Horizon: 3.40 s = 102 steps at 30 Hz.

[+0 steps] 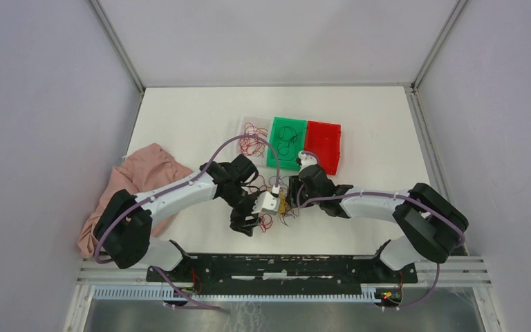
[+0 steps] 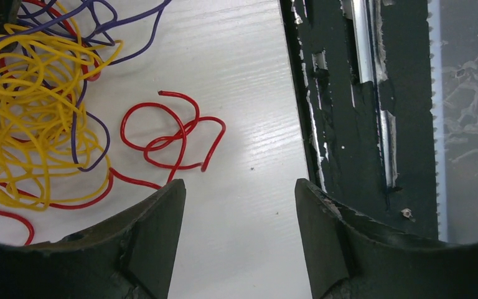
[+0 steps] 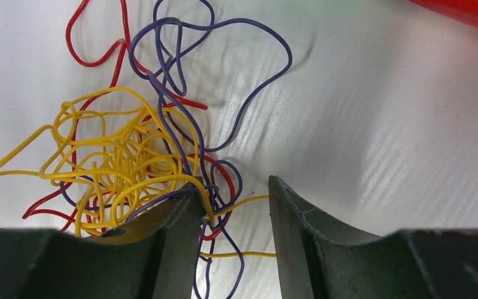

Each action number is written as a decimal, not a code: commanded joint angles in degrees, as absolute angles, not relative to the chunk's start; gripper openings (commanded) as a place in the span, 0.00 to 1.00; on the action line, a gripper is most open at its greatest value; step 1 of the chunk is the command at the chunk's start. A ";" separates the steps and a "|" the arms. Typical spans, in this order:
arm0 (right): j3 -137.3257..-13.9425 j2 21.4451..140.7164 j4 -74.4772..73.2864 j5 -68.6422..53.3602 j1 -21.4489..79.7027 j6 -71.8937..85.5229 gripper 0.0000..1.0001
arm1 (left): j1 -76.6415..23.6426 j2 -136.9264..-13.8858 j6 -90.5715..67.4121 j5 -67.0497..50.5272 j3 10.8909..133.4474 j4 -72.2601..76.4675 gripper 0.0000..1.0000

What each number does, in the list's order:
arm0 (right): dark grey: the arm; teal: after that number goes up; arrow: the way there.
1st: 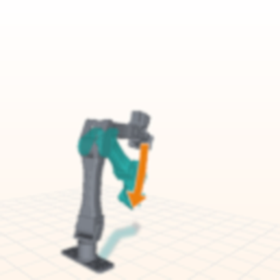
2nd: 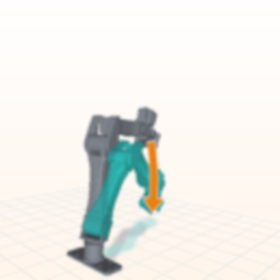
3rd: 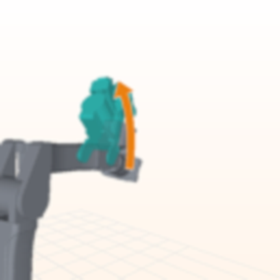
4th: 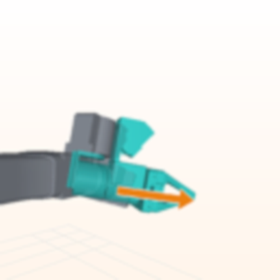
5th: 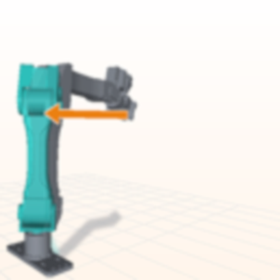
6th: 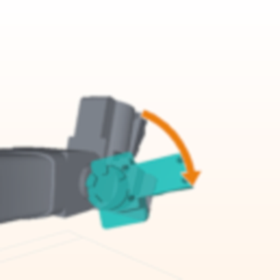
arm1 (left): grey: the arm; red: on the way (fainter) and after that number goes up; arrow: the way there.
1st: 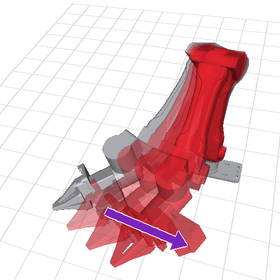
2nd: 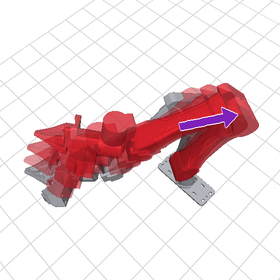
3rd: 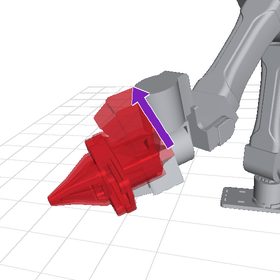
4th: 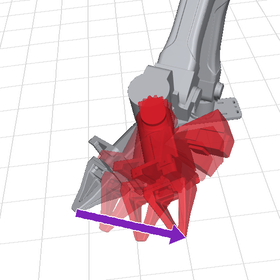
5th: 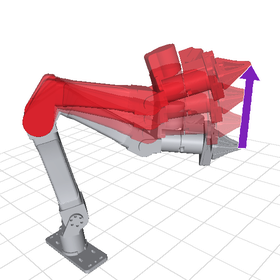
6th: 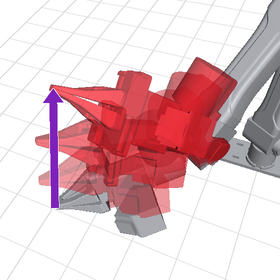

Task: Untangle the cables
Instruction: Untie the cable.

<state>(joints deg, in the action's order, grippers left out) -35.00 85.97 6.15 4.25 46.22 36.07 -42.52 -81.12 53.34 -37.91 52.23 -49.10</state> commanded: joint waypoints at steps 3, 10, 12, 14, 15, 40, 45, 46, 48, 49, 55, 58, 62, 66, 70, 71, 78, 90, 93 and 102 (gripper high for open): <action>-34.19 83.24 7.88 5.63 46.06 38.11 0.47 | -43.10 -83.89 55.73 -39.59 51.04 -40.16 0.69; -33.95 80.89 7.31 5.47 46.10 39.40 0.44 | -44.73 -85.82 53.05 -38.25 49.51 -34.29 0.56; -33.71 80.43 7.16 5.36 46.09 39.60 0.43 | -44.99 -86.05 52.89 -38.19 49.03 -33.95 0.53; -33.64 80.06 6.88 5.32 46.13 39.64 0.43 | -45.09 -85.80 52.61 -38.06 48.44 -33.95 0.46; -33.63 79.87 6.67 5.28 46.08 39.52 0.43 | -45.15 -85.52 52.31 -38.01 48.06 -33.97 0.43; -37.15 56.02 0.18 5.70 46.27 24.43 0.61 | -45.09 -73.02 36.24 -27.12 84.52 -60.68 0.03; -40.32 52.40 3.69 -2.27 46.45 18.53 0.71 | -45.07 -72.25 36.13 -30.38 89.10 -61.00 0.03; -41.09 52.36 4.76 -4.47 46.61 17.51 0.71 | -45.09 -72.29 36.23 -30.59 90.19 -60.74 0.03; -42.59 53.01 6.20 -8.19 46.88 15.89 0.72 | -45.06 -72.38 36.32 -30.43 92.66 -59.85 0.03; -43.37 53.53 6.83 -9.90 47.05 15.26 0.73 | -45.09 -72.42 36.57 -30.35 94.57 -59.35 0.03; -46.23 57.95 11.16 -13.86 48.66 12.83 0.73 | -45.05 -72.16 38.31 -29.46 102.45 -54.64 0.03; -48.26 60.63 13.17 -13.23 49.56 11.43 0.74 | -45.09 -71.86 38.00 -28.60 104.84 -50.54 0.03; -50.40 64.78 16.63 -8.22 49.95 10.31 0.75 | -45.07 -70.41 35.90 -27.70 105.48 -43.35 0.03; -52.04 70.02 21.02 -5.15 50.17 9.89 0.75 | -45.08 -70.78 35.50 -29.84 108.38 -41.66 0.03; -53.87 74.08 21.95 -3.23 50.78 9.85 0.75 | -45.09 -70.76 36.54 -29.14 110.90 -38.36 0.03; -53.63 74.84 22.78 -2.71 50.85 9.97 0.75 | -45.09 -70.59 37.01 -28.87 111.39 -36.73 0.03; -51.18 79.62 27.61 -1.78 51.72 12.20 0.73 | -45.08 -70.67 40.03 -27.05 113.41 -22.05 0.03; -45.72 88.56 34.47 0.66 53.22 16.26 0.70 | -45.04 -74.22 42.54 -23.24 118.37 -1.32 0.03; -44.09 90.36 36.77 1.18 53.55 17.51 0.69 | -45.03 -75.35 44.16 -21.05 119.69 3.55 0.03; -42.24 88.39 37.20 1.97 53.72 18.72 0.70 | -45.09 -74.24 48.72 -16.45 113.55 3.89 0.03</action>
